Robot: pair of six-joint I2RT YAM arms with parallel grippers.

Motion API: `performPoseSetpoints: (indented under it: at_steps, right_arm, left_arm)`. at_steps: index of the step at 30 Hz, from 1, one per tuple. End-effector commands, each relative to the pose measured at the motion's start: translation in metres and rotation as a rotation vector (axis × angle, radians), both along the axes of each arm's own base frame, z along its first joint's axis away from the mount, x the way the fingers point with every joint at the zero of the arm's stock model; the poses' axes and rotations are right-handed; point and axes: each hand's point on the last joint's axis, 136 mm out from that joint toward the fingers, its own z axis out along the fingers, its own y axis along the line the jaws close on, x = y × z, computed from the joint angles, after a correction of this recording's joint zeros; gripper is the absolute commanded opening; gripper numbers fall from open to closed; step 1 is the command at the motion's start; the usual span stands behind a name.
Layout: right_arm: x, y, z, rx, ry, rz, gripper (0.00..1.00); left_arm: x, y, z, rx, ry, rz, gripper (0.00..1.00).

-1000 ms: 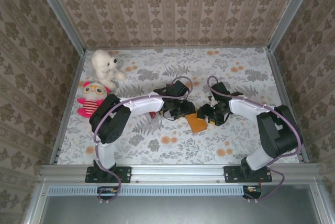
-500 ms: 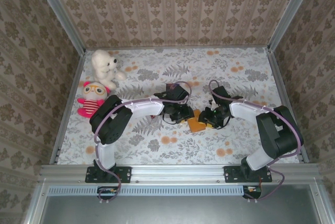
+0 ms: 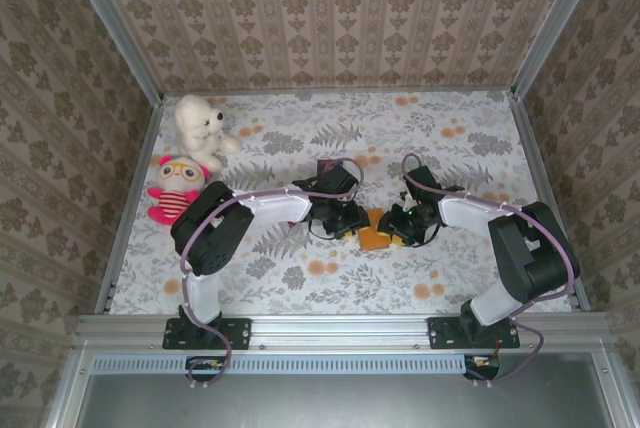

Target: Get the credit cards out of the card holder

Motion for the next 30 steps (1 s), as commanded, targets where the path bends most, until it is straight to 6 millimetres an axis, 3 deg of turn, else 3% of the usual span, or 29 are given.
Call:
performPoseSetpoints:
  at_steps: [1,5,11,19,26,30]
  right_arm:
    - [-0.007,-0.002,-0.009,-0.014,0.026,-0.015,0.37]
    - [-0.005,0.0,-0.008,-0.003,0.024,-0.011,0.37]
    - [-0.004,0.004,-0.005,0.023,0.021,-0.011,0.35]
    - [0.005,0.003,0.013,0.053,-0.014,0.065,0.36]
    - [0.016,0.0,0.025,0.064,-0.037,0.07,0.38]
    - [0.021,-0.013,0.031,-0.011,-0.064,0.063,0.44]
  left_arm:
    - [-0.003,0.004,-0.005,-0.007,0.032,0.011,0.42]
    - [-0.002,-0.004,-0.005,-0.034,0.036,-0.009,0.4]
    - [0.002,-0.016,0.001,-0.107,0.021,-0.031,0.27]
    - [0.008,-0.035,0.022,-0.273,-0.036,-0.108,0.21]
    - [0.018,-0.031,0.042,-0.321,-0.106,-0.148,0.06]
    - [0.021,-0.025,0.046,-0.306,-0.136,-0.165,0.0]
